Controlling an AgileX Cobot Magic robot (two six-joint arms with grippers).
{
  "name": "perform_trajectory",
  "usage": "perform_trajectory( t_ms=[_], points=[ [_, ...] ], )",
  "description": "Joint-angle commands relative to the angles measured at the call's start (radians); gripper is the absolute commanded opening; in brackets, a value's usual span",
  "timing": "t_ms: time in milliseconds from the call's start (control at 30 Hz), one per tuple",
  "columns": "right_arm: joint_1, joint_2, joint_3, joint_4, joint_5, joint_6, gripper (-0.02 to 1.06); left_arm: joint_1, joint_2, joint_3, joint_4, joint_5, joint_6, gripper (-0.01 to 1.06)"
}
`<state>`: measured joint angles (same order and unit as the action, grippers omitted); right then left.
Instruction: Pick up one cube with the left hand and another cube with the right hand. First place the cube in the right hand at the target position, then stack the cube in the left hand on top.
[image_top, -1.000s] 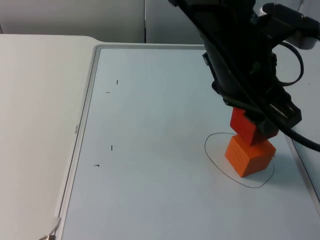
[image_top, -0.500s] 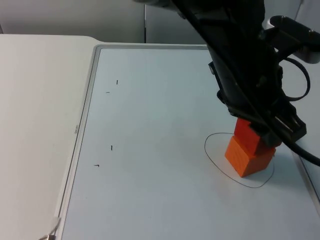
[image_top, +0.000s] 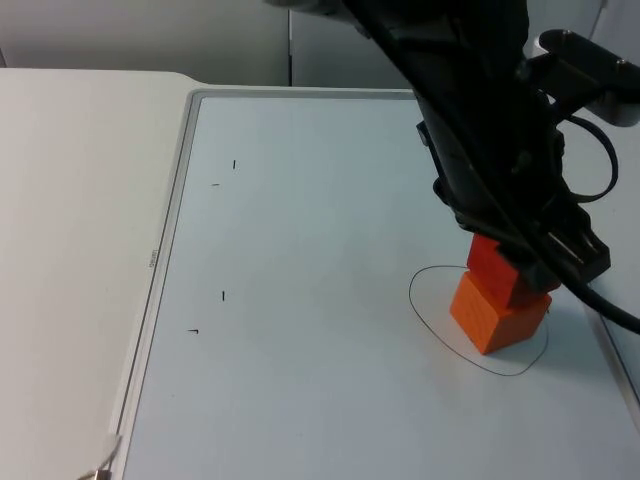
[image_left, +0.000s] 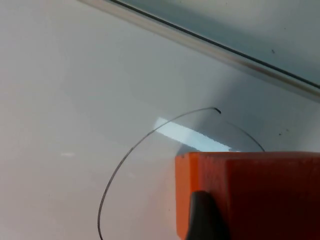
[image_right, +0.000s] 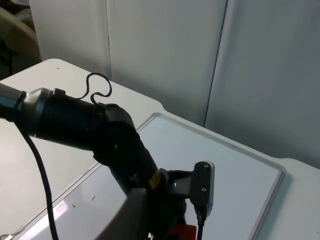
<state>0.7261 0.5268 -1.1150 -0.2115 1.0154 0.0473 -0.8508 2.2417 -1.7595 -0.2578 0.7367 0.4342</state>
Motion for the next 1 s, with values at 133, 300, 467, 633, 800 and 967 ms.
perform_trajectory(
  t_ms=[133,300,467,633,800,967],
  points=[
    [0.003,-0.003,-0.002,-0.001,-0.002,-0.003,1.04,-0.007,0.015,-0.010,-0.004,-0.012,-0.008,0.25],
    [0.003,-0.003,-0.002,-0.001,-0.002,-0.003,1.04,-0.007,0.015,-0.010,-0.004,-0.027,-0.008,0.25],
    [0.003,-0.003,-0.002,-0.001,-0.002,-0.003,1.04,-0.007,0.015,-0.010,-0.010,-0.042,-0.008,0.30],
    [0.003,-0.003,-0.002,-0.001,-0.002,-0.003,1.04,-0.007,0.015,-0.010,-0.012,-0.042,-0.008,0.41],
    [0.003,-0.003,-0.002,-0.001,-0.002,-0.003,1.04,-0.007,0.015,-0.010,-0.014,-0.034,-0.008,0.43],
    [0.003,-0.003,-0.002,-0.001,-0.002,-0.003,1.04,-0.007,0.015,-0.010,-0.014,-0.018,-0.008,0.43]
  ],
)
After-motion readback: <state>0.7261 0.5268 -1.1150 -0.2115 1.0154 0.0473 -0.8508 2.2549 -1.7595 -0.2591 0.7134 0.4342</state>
